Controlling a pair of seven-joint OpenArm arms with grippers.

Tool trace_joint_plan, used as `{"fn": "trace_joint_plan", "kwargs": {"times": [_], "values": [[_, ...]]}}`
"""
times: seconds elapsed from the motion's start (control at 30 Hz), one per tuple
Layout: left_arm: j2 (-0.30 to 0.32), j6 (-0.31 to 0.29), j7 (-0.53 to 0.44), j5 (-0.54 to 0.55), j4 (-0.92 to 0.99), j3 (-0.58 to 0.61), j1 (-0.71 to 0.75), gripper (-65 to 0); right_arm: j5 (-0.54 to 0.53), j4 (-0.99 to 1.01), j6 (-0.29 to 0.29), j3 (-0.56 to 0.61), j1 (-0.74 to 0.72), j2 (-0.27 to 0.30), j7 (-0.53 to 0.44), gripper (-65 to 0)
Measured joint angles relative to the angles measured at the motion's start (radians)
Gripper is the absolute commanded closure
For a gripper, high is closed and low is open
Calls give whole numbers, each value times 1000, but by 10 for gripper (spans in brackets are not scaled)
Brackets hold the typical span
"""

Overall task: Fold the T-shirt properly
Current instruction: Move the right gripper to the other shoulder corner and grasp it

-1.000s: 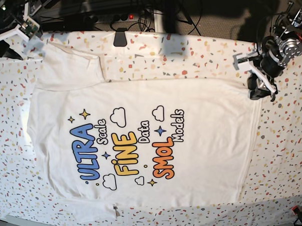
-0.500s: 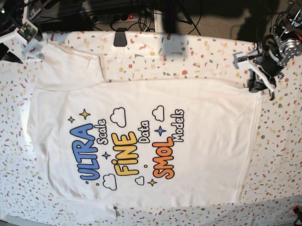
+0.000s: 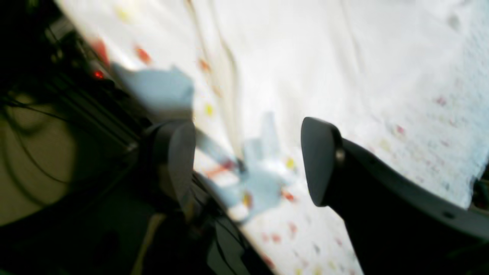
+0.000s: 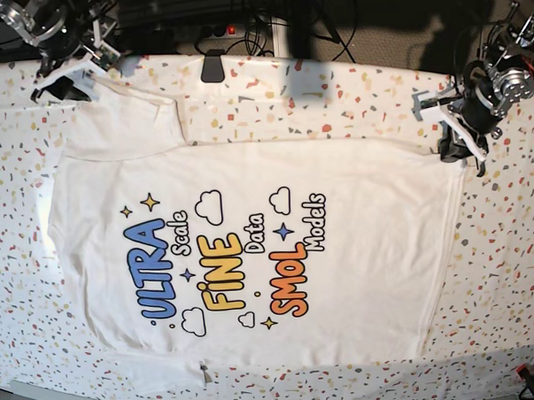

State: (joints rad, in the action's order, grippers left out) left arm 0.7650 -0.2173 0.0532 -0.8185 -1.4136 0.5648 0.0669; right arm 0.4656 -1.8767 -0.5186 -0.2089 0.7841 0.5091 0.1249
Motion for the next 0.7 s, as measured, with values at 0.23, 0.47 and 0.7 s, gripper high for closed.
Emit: {"fn": "trace_joint_plan", "kwargs": {"times": [0.23, 0.47, 0.7], "values": [[0, 0, 1, 0, 0, 0, 0, 0, 0, -1, 45, 27, -13, -5, 48, -428], [0, 0, 1, 0, 0, 0, 0, 0, -233, -1, 59, 27, -20, -6, 86, -428], [-1, 0, -2, 0, 0, 0, 0, 0, -194, 1, 42, 26, -95, -8, 223, -428]]}}
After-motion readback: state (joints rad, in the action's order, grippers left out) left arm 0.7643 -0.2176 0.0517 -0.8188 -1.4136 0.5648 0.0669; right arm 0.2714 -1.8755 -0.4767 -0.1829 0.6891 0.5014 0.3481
